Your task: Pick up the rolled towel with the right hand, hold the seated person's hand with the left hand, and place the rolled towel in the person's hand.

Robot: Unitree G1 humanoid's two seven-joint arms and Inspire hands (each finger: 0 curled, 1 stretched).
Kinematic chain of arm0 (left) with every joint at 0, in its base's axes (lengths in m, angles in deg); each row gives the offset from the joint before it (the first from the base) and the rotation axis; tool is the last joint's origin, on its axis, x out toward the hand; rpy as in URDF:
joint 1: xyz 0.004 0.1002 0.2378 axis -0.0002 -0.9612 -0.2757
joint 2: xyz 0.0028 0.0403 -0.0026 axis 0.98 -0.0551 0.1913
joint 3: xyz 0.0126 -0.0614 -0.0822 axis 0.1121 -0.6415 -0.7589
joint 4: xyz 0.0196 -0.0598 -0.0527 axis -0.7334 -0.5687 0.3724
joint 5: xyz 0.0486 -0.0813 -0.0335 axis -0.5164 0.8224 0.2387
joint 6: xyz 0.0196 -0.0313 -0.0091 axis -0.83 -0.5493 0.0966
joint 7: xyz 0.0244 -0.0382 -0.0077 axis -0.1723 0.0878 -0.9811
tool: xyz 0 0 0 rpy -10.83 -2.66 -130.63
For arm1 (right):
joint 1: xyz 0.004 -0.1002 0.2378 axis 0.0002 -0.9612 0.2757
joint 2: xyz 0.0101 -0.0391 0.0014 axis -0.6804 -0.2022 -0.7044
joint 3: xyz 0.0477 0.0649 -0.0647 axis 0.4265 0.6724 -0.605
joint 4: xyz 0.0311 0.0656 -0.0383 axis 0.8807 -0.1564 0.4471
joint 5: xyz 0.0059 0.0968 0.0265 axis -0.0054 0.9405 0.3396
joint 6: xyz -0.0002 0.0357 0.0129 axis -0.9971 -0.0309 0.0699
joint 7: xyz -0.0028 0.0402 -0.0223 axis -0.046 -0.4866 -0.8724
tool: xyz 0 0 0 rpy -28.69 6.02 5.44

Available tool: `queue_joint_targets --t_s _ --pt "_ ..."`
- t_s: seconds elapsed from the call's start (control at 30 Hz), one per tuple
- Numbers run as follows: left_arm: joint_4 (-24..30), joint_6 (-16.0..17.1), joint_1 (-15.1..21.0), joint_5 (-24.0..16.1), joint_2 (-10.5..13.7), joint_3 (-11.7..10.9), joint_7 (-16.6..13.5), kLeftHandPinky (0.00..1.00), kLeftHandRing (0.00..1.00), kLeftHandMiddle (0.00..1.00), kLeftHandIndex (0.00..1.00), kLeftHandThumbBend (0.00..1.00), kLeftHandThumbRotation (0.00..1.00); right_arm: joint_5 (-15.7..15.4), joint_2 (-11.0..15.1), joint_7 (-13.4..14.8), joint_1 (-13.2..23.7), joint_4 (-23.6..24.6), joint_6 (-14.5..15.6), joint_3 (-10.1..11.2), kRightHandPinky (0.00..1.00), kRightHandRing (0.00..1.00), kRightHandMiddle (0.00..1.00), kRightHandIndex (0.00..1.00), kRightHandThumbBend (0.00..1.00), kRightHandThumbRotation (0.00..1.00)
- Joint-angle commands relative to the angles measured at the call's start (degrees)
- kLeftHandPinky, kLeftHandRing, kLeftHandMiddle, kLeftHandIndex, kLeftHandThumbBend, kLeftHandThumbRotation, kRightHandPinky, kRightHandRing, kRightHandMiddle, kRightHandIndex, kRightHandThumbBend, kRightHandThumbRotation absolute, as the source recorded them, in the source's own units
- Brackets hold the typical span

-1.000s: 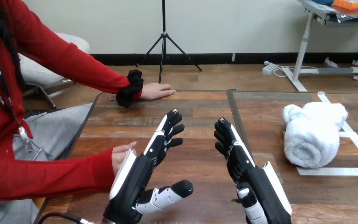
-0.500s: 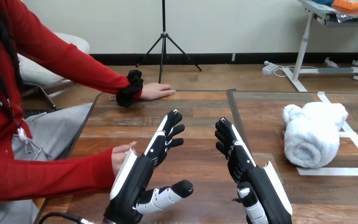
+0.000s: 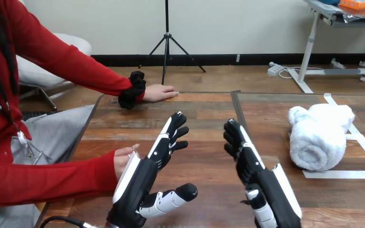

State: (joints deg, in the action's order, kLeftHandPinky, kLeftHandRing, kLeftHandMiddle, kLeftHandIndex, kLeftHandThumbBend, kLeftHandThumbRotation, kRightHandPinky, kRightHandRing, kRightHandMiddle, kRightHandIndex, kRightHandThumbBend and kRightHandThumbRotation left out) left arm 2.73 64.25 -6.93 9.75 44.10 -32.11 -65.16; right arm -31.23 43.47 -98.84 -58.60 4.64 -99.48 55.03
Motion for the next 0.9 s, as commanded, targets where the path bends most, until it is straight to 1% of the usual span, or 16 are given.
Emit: queue_joint_targets --t_s 0.0,0.27,0.47,0.67,0.87 --pt "0.97 0.19 2.93 0.82 -0.35 0.21 0.06 0.85 0.93 0.97 0.99 1.0 0.79 0.9 0.81 0.15 3.22 2.39 -1.25 1.5 1.0 1.0 1.0 1.0 1.0 0.99" --pt "0.93 0.13 3.0 0.6 -0.38 0.08 -0.03 0.85 0.93 0.97 0.99 1.0 0.78 0.45 1.21 0.65 3.88 3.01 -0.98 3.0 0.98 0.99 1.0 1.0 1.0 0.98" --pt "0.58 0.67 3.29 -0.19 -0.47 -0.21 -0.74 0.84 0.93 0.97 0.99 1.0 0.79 0.36 1.72 0.98 4.66 3.29 -1.01 4.2 0.98 0.98 1.0 1.0 1.0 0.97" --pt "0.65 0.47 3.21 0.18 -0.62 -0.1 -0.58 0.84 0.93 0.97 0.99 1.0 0.79 1.03 2.55 1.06 5.28 4.48 0.22 5.41 0.97 0.98 1.0 1.0 1.0 0.95" --pt "0.44 0.57 3.24 0.64 -0.96 -0.04 -0.45 0.84 0.93 0.97 0.99 1.0 0.78 1.33 3.05 2.11 6.47 5.43 1.37 7.21 0.96 0.98 1.0 1.0 1.0 0.92"
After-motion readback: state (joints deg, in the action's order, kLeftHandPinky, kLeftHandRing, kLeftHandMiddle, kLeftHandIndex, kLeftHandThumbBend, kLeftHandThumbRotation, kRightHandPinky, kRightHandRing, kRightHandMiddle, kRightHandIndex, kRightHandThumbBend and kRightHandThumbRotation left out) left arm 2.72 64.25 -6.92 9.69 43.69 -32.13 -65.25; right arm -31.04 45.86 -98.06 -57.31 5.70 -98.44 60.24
